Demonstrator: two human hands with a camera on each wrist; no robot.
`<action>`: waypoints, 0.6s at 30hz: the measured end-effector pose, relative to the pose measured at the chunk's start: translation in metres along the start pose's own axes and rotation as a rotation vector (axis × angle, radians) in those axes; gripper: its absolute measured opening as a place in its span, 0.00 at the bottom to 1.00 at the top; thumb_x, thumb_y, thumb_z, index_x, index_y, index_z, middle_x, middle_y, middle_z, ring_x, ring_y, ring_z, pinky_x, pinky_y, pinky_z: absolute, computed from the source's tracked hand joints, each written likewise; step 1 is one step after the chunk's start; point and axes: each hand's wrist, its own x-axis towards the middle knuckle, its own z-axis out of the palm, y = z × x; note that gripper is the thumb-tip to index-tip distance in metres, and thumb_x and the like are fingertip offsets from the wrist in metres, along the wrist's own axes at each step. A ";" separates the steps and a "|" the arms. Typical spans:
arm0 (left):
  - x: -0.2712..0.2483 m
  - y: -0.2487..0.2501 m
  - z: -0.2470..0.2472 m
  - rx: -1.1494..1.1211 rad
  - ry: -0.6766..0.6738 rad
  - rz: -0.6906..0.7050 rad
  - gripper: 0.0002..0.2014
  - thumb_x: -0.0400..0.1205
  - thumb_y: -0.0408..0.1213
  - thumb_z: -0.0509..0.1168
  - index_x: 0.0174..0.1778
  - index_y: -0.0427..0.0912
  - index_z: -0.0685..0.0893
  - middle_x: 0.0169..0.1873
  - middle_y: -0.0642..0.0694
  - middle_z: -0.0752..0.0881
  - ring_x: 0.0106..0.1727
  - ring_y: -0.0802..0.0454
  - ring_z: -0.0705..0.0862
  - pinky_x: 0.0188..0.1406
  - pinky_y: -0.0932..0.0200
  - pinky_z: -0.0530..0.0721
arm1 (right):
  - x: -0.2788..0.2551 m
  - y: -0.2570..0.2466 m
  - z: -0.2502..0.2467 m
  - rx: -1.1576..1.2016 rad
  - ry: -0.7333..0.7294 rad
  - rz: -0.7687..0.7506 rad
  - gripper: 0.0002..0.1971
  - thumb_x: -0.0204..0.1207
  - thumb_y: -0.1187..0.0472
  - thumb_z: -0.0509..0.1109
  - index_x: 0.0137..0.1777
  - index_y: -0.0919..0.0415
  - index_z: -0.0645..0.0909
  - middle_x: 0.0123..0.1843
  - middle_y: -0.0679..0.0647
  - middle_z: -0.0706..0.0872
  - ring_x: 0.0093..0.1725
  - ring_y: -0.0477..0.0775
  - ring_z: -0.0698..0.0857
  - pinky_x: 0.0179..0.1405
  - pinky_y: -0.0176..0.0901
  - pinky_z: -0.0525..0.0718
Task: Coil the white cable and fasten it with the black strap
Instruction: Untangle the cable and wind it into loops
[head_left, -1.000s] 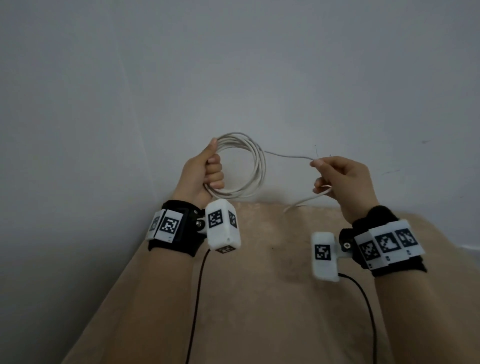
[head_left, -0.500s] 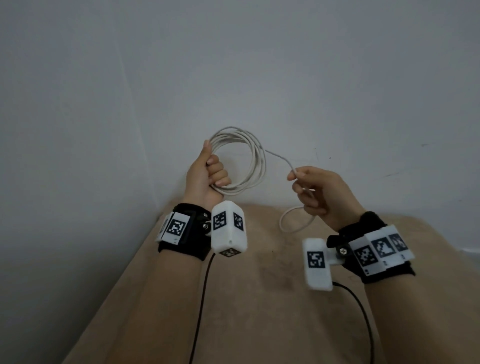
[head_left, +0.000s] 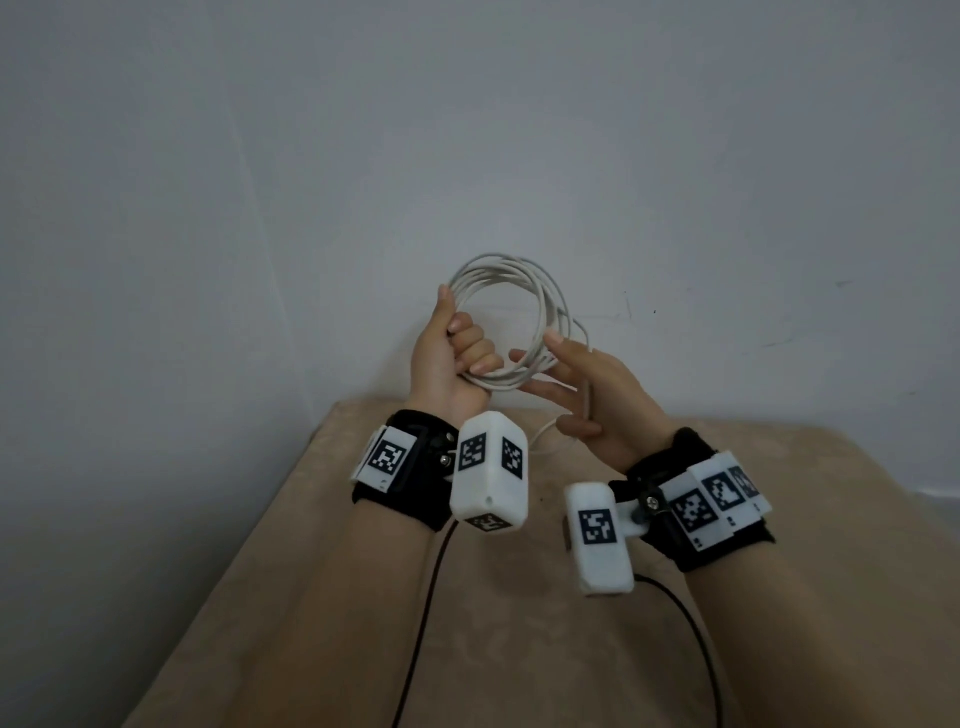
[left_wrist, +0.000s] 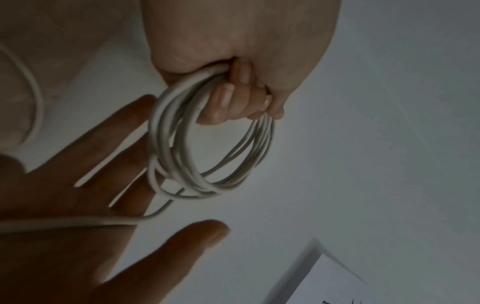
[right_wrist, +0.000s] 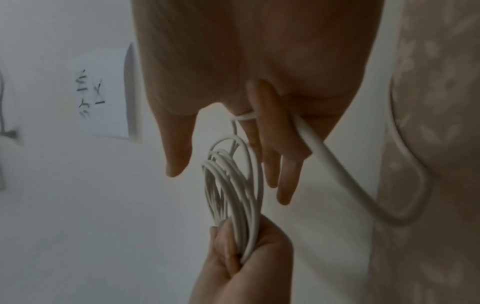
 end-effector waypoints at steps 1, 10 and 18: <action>0.000 -0.003 0.001 -0.009 0.000 -0.002 0.26 0.85 0.54 0.57 0.22 0.45 0.65 0.10 0.54 0.59 0.08 0.60 0.57 0.07 0.68 0.58 | 0.000 0.000 0.001 0.011 0.003 -0.012 0.27 0.64 0.48 0.74 0.60 0.62 0.79 0.66 0.61 0.85 0.62 0.55 0.86 0.11 0.30 0.56; 0.000 -0.024 0.005 -0.003 -0.012 -0.045 0.25 0.85 0.54 0.57 0.26 0.44 0.64 0.10 0.53 0.60 0.10 0.59 0.60 0.12 0.67 0.67 | 0.004 0.005 -0.002 -0.074 0.194 -0.168 0.06 0.78 0.62 0.70 0.39 0.60 0.83 0.43 0.55 0.90 0.41 0.48 0.80 0.12 0.29 0.62; 0.000 -0.036 0.008 0.074 -0.042 -0.148 0.26 0.84 0.57 0.56 0.24 0.46 0.66 0.12 0.53 0.64 0.14 0.57 0.67 0.23 0.64 0.75 | 0.004 0.005 0.000 0.034 0.366 -0.225 0.15 0.78 0.57 0.71 0.32 0.56 0.74 0.24 0.50 0.76 0.27 0.44 0.80 0.13 0.31 0.66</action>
